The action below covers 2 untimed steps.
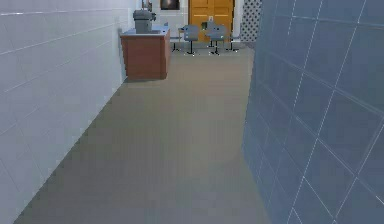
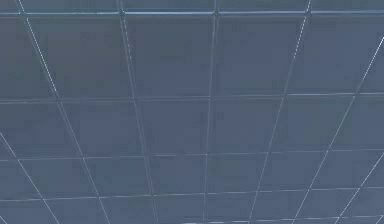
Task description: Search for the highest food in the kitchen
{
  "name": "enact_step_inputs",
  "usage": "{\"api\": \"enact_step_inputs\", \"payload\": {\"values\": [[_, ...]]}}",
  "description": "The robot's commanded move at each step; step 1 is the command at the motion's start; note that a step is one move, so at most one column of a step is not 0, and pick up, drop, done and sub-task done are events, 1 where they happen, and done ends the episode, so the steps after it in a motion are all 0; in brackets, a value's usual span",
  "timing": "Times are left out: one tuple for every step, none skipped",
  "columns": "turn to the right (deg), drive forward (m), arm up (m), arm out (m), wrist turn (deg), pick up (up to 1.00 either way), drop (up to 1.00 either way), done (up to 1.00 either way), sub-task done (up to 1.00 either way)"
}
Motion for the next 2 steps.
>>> {"api": "enact_step_inputs", "payload": {"values": [[0.0, 1.00, 0.00, 0.00, 0.0, 0.00, 0.00, 0.00, 0.00], [-3.0, 0.00, 0.00, 0.00, 0.0, 0.00, 0.00, 0.00, 0.00]]}}
